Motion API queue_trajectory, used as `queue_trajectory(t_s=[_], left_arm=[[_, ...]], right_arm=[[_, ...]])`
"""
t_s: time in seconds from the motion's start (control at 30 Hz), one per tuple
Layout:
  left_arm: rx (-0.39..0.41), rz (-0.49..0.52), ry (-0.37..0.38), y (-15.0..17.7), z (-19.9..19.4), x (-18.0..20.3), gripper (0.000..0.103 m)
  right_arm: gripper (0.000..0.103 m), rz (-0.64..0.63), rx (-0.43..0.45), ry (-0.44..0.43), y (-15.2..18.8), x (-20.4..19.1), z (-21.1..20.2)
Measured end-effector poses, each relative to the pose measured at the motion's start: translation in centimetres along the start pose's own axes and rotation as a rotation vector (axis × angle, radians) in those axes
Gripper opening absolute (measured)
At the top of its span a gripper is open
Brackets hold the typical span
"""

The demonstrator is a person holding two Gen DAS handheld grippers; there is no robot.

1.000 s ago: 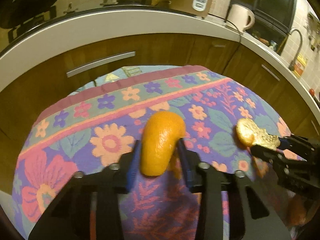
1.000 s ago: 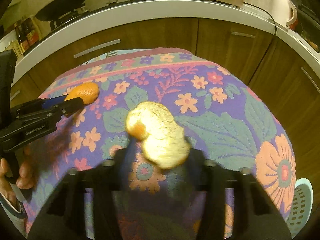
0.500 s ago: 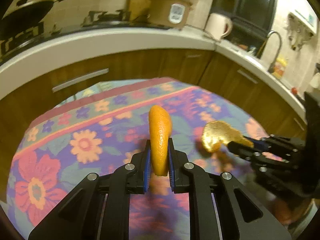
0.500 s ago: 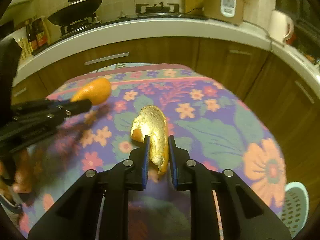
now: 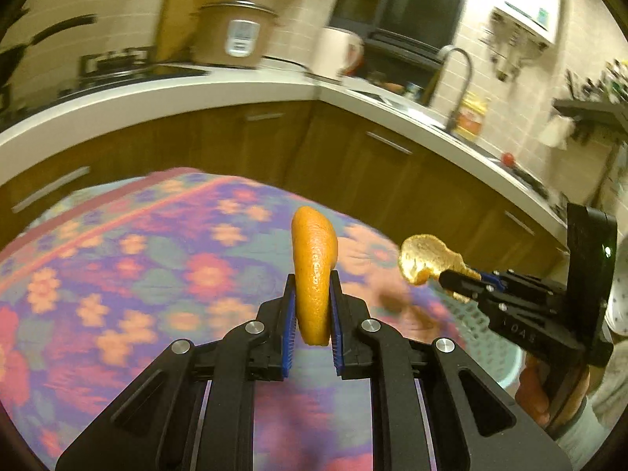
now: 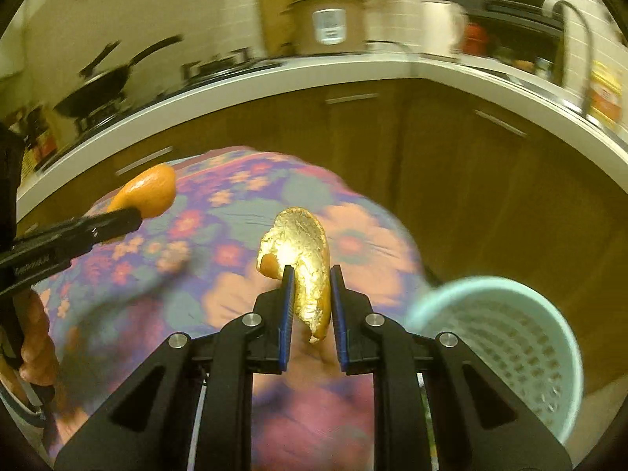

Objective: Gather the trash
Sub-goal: 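Carry both peels over the blue basket and open both grippers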

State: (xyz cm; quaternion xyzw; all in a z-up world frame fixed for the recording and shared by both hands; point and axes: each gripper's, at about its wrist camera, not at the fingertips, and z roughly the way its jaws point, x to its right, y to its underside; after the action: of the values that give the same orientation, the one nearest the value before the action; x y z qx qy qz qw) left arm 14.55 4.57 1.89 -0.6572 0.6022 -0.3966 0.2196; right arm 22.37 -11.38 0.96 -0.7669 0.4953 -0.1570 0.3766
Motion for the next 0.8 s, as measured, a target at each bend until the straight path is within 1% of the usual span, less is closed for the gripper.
queue_trajectory(t_s=[0.1, 0.2, 0.37, 0.53, 0.63, 0.7, 0.73, 0.8], left_arm=[[-0.025, 0.026, 0.049, 0.6, 1.7, 3.4, 0.013], [-0.055, 0.042, 0.109, 1.5, 3.5, 6.7, 0.013], [-0.109, 0.093, 0.157, 2.7, 5.9, 11.2, 0.013], [-0.172, 0.150, 0.174, 3.7, 8.6, 15.0, 0.013], [-0.198, 0.171, 0.182, 4.2, 10.0, 16.3, 0.014], [-0.214, 0.167, 0.187, 4.3, 10.6, 16.6, 0.018], [-0.220, 0.165, 0.190, 4.3, 10.7, 16.7, 0.022], [-0.223, 0.160, 0.190, 4.4, 10.8, 16.5, 0.029]], right_arm=[[0.015, 0.073, 0.004, 0.056, 1.7, 4.2, -1.7], [0.015, 0.137, 0.000, 0.098, 3.2, 7.6, -2.8], [0.015, 0.244, -0.030, 0.146, 6.6, 12.0, -4.0], [0.015, 0.312, -0.051, 0.147, 8.5, 14.3, -3.8], [0.018, 0.341, -0.069, 0.143, 9.0, 14.8, -3.3], [0.020, 0.356, -0.079, 0.140, 9.4, 15.2, -3.1], [0.021, 0.361, -0.081, 0.139, 9.5, 15.4, -3.2], [0.028, 0.373, -0.085, 0.124, 9.8, 15.7, -3.3]])
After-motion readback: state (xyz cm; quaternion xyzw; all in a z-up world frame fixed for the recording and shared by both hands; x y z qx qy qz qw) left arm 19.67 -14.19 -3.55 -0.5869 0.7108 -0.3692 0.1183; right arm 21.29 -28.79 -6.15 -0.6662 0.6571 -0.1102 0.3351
